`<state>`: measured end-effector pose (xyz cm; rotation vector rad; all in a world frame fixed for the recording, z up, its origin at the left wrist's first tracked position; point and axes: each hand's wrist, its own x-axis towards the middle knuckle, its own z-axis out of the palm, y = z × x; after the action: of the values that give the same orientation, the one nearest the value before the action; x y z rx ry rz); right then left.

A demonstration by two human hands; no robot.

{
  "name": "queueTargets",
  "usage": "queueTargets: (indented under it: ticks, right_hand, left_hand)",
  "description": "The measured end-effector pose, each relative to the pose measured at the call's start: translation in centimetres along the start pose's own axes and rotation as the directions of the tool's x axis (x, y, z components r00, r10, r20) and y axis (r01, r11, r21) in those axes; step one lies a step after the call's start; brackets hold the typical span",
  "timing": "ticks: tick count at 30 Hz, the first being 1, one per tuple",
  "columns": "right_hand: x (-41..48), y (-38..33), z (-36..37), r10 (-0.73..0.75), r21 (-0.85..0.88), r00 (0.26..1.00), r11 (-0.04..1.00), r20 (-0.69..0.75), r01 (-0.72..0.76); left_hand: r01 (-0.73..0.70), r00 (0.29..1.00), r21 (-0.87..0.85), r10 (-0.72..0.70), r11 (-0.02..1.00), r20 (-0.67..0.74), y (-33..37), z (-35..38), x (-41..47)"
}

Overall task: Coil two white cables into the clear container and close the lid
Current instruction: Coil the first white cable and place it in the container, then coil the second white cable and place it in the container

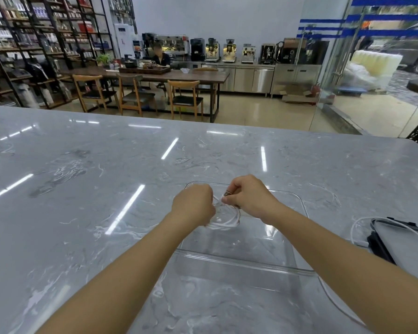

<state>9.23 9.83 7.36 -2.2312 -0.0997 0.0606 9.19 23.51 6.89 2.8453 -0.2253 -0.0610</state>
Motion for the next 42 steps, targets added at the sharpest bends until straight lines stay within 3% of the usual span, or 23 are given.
queueTargets:
  ticks: [7,11,14,25,30,35,39,42]
  right_hand:
    - [1.5,0.5,1.5,0.020,-0.165,0.996,0.986,0.090,-0.004]
    - [2.1,1.3,2.9,0.015,-0.280,0.989,0.960,0.146,0.027]
    - [2.3,2.1,3.6,0.013,-0.391,0.985,0.919,0.169,0.055]
    - [1.2,1.8,3.2,-0.016,-0.446,0.955,0.882,0.297,0.153]
    - [-0.3,0.6,1.0,-0.051,-0.449,0.948,0.871,0.315,0.197]
    - [-2.6,0.5,-3.3,-0.094,-0.479,0.971,0.857,0.221,0.192]
    - [-5.0,2.2,-8.3,-0.132,-0.405,0.991,0.906,0.006,0.123]
    - [-7.2,5.2,-12.2,-0.116,-0.399,0.985,0.915,-0.129,0.055]
  left_hand:
    - [-0.076,0.997,0.275,0.079,0.959,0.000,-0.2,1.7,0.8]
    - [-0.135,0.989,0.382,0.097,0.914,0.115,-0.2,2.3,1.3]
    - [-0.175,0.971,0.395,0.092,0.902,0.219,-0.2,2.8,1.5]
    - [-0.205,0.968,0.391,0.128,0.897,0.215,-0.4,2.9,2.1]
    - [-0.205,0.955,0.354,0.106,0.912,0.278,0.1,0.7,2.9]
    - [-0.210,0.978,0.229,0.201,0.950,0.063,3.6,-2.3,2.6]
    - [-0.308,0.938,0.062,0.314,0.949,-0.145,8.8,-3.0,1.6]
    - [-0.361,0.910,0.018,0.356,0.932,-0.214,13.5,-2.0,0.7]
